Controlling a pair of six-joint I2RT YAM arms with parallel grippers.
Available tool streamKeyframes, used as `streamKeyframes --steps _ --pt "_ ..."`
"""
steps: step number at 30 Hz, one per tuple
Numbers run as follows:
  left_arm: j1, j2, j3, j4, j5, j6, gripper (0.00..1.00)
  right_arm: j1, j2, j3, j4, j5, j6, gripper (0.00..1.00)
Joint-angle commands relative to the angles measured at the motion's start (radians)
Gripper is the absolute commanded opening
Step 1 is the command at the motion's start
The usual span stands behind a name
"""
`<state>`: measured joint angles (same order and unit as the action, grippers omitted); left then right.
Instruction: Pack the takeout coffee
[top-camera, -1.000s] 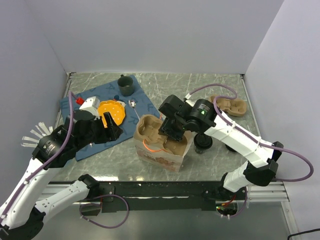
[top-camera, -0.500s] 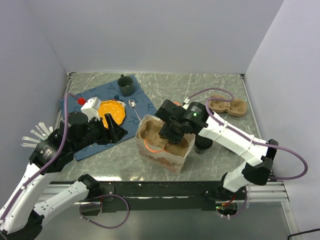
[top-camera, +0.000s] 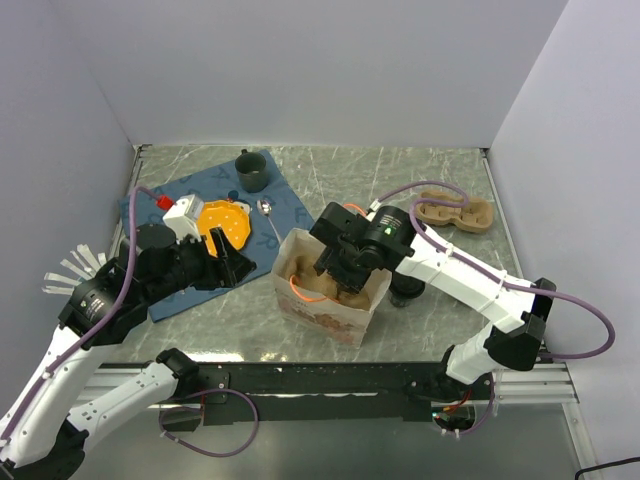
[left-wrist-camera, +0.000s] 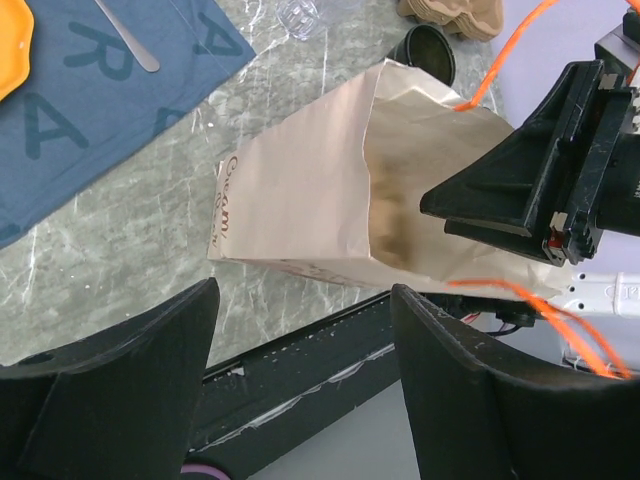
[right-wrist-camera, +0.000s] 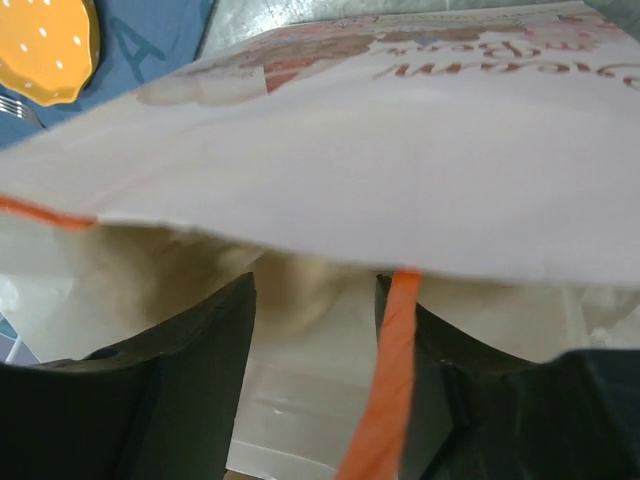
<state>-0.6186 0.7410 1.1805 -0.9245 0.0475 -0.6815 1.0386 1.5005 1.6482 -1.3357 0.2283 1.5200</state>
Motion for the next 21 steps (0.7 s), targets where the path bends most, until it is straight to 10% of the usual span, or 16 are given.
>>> streamKeyframes --steps 1,21 --pt "0.002 -0.011 0.021 0.003 -0.015 0.013 0.75 0.009 -0.046 -0.019 -0.235 0.040 0.043 0.60" --pt "0.002 0.037 0.062 0.001 -0.017 0.059 0.77 0.008 -0.012 0.289 -0.058 -0.076 -0.421 0.62"
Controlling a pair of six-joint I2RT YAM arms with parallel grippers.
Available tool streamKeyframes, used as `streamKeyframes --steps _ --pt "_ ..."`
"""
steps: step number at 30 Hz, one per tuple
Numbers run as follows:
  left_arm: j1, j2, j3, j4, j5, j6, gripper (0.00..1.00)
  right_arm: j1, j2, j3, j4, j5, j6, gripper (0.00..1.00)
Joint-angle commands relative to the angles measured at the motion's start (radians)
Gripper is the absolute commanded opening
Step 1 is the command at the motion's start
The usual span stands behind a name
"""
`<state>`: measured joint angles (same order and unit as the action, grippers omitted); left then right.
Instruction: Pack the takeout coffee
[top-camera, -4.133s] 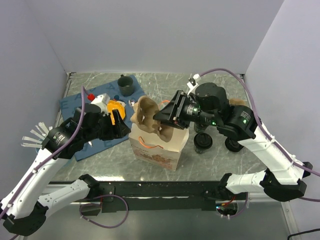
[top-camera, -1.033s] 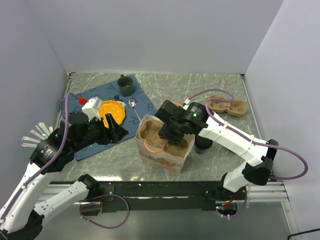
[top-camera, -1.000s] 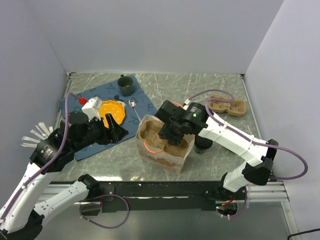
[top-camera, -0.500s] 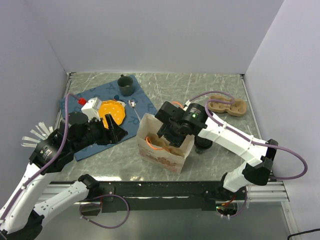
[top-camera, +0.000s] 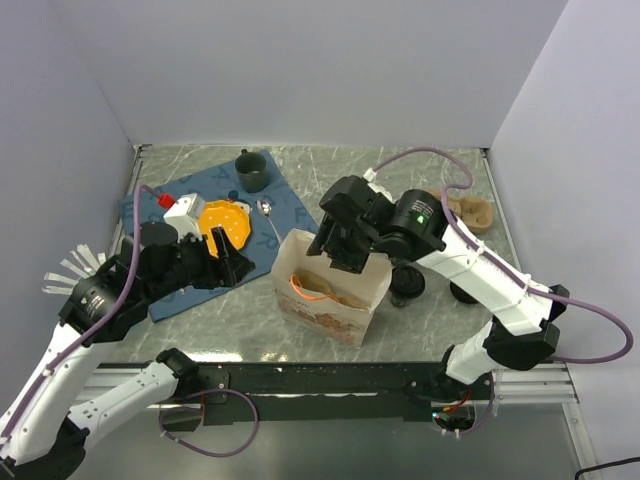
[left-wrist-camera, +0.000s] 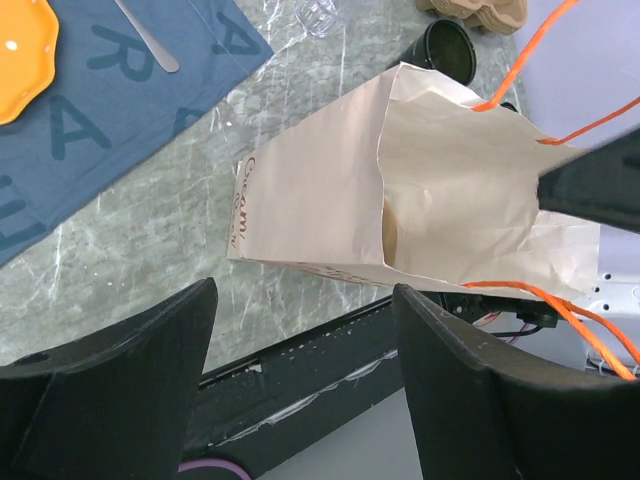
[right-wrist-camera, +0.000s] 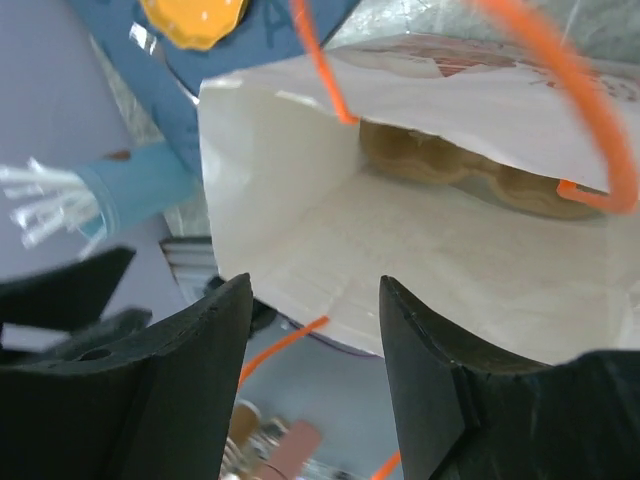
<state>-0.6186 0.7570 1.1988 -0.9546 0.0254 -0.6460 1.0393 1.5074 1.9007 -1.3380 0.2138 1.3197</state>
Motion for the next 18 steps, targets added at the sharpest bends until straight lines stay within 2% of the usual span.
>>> streamKeyframes --steps 1,4,7,8,12,16,18 --pt "0.002 0.027 0.045 0.034 0.007 0.022 0.76 0.008 -0.032 0.037 0.039 -0.115 -0.264 0.62" --pt "0.002 0.057 0.059 0.051 0.034 0.026 0.75 0.005 -0.049 0.069 0.158 -0.172 -0.391 0.62" --pt "0.002 0.084 0.064 0.068 0.065 0.009 0.74 -0.008 -0.052 0.127 0.206 -0.209 -0.496 0.62" --pt "0.002 0.094 0.062 0.079 0.074 0.002 0.74 -0.016 -0.052 0.148 0.252 -0.279 -0.531 0.62" --pt "0.002 0.113 0.000 0.210 0.126 0.002 0.73 -0.044 -0.044 0.204 0.301 -0.352 -0.702 0.62" --pt "0.002 0.169 -0.018 0.270 0.188 0.051 0.70 -0.045 -0.070 0.219 0.300 -0.321 -0.821 0.62" --pt "0.002 0.211 -0.005 0.283 0.212 0.057 0.67 -0.051 -0.087 0.222 0.242 -0.262 -0.840 0.62"
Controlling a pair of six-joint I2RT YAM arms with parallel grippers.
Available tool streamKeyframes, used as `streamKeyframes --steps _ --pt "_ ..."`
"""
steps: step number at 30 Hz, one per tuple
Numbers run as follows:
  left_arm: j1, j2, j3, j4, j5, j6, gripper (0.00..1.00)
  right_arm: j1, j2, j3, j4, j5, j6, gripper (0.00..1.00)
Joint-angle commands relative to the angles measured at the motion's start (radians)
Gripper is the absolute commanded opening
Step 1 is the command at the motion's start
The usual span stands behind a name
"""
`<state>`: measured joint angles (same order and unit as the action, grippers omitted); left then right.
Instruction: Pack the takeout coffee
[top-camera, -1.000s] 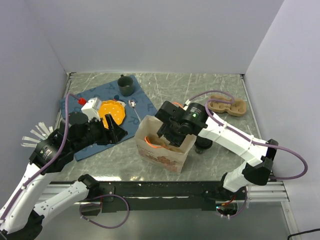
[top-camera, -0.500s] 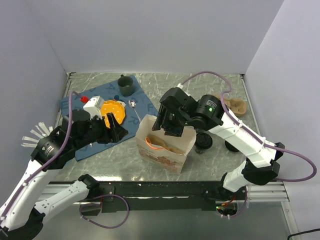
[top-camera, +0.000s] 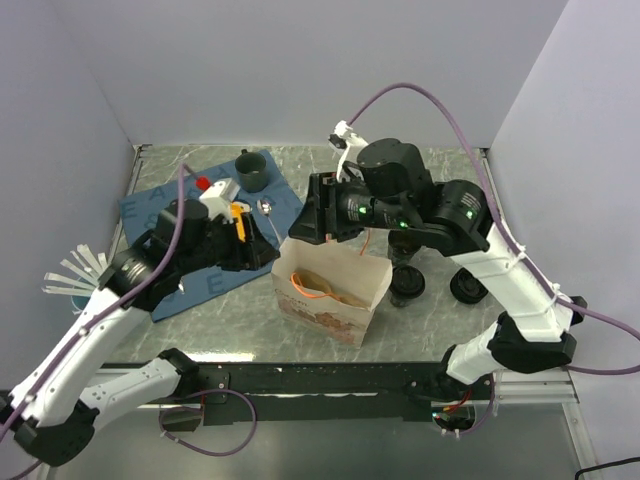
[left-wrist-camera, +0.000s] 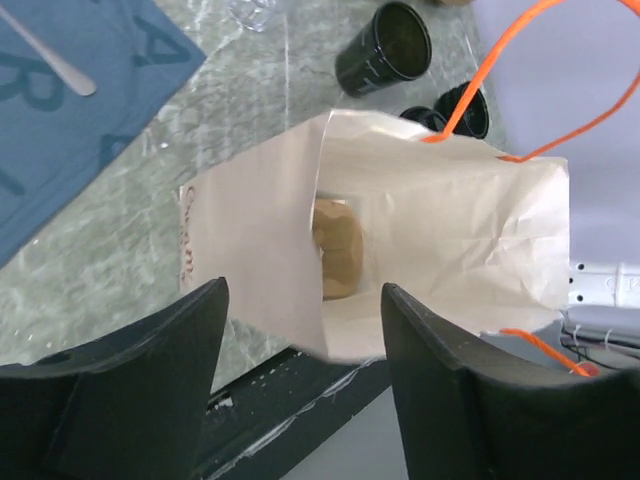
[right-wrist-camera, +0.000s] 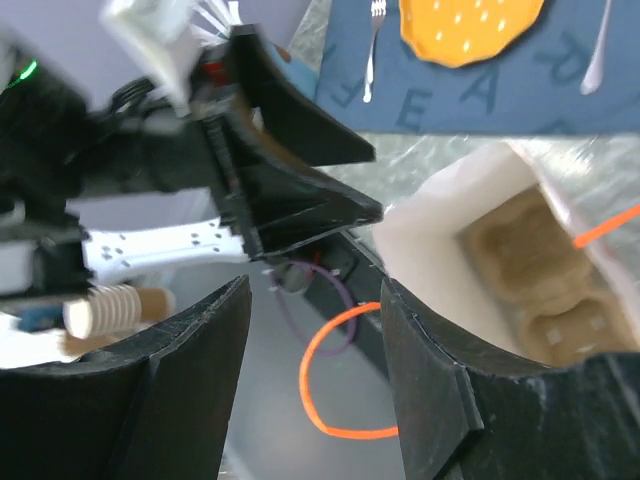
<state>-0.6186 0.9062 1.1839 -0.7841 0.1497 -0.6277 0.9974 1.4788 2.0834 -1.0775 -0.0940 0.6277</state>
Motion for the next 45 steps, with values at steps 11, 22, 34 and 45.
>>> streamKeyframes --steps 11,22,34,45 --pt "0.000 0.232 0.074 0.117 0.084 0.074 0.20 -0.026 -0.389 -0.262 0.083 0.327 -0.187 0.57" --pt "0.000 0.378 0.238 0.060 0.011 0.122 0.35 -0.029 -0.399 -0.290 0.021 0.393 -0.178 0.60" --pt "0.002 0.413 0.304 0.003 -0.130 0.217 0.65 -0.040 -0.356 -0.269 -0.079 0.462 -0.036 0.61" --pt "0.002 0.510 0.356 0.032 -0.130 0.338 0.62 -0.042 -0.414 -0.345 -0.075 0.451 -0.010 0.62"
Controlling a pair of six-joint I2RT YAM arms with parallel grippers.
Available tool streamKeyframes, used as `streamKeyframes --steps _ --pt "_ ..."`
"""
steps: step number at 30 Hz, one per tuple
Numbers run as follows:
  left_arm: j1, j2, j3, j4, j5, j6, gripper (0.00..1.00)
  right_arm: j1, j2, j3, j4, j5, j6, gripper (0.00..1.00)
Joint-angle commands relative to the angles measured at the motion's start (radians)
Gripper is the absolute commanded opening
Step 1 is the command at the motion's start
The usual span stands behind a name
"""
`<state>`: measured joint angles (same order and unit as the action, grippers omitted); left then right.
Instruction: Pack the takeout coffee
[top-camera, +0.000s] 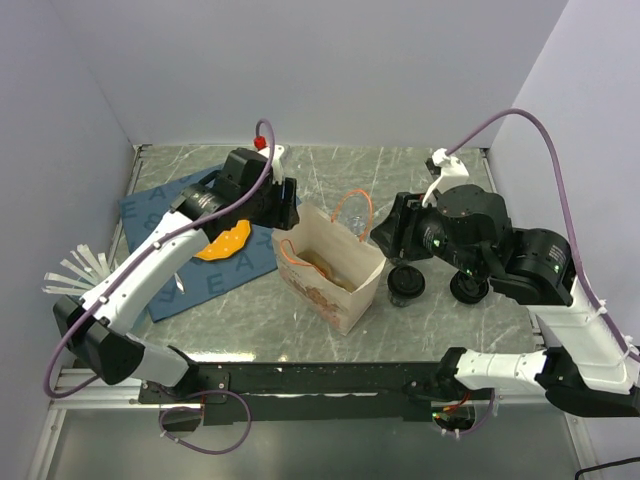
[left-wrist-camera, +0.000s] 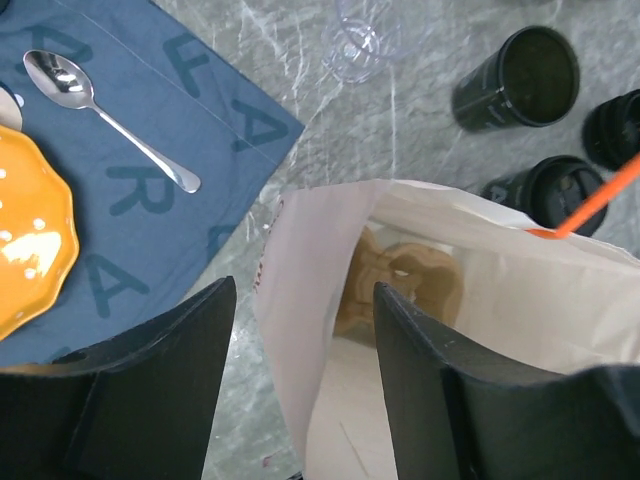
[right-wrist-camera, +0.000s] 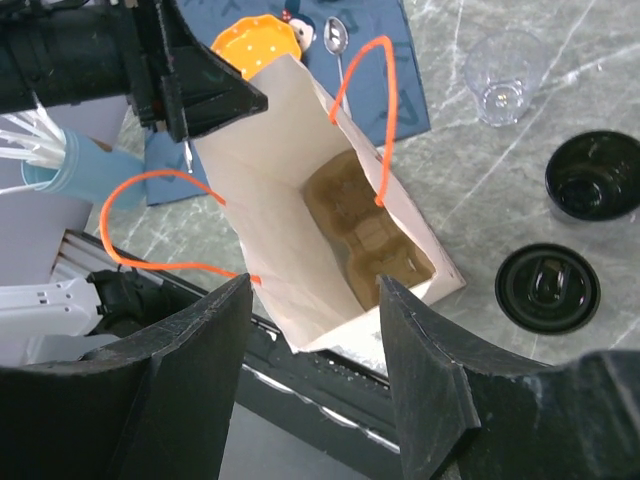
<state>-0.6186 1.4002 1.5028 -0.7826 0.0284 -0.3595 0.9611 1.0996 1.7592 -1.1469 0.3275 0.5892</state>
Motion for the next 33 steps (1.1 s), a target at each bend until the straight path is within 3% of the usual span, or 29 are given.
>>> streamKeyframes --steps 1,10,13,16,17,21,28,33 --pt "0.002 0.028 0.042 0.029 -0.007 0.082 0.62 -0.005 -0.037 -0.024 -0.007 0.030 0.035 0.62" --pt "0.002 0.072 0.080 0.068 -0.015 0.096 0.59 -0.009 -0.037 -0.038 -0.020 0.018 0.027 0.62" --pt "0.002 0.094 0.105 0.065 -0.010 0.103 0.54 -0.012 -0.038 -0.043 -0.022 0.018 0.026 0.62" --pt "0.002 0.097 0.112 0.046 -0.021 0.102 0.32 -0.019 -0.037 -0.055 -0.031 0.012 0.034 0.62" --pt "0.002 0.092 0.111 0.039 -0.025 0.097 0.19 -0.024 -0.027 -0.055 -0.046 0.012 0.043 0.62" --pt "0.002 0.030 0.082 0.022 -0.057 0.033 0.02 -0.068 0.019 -0.050 -0.131 0.012 0.119 0.61" --pt "0.000 -0.157 -0.107 0.097 -0.036 -0.237 0.01 -0.139 0.068 -0.107 -0.108 -0.080 0.167 0.62" --pt "0.000 -0.250 -0.194 0.148 -0.015 -0.289 0.01 -0.170 0.104 -0.144 -0.077 -0.091 0.159 0.61"
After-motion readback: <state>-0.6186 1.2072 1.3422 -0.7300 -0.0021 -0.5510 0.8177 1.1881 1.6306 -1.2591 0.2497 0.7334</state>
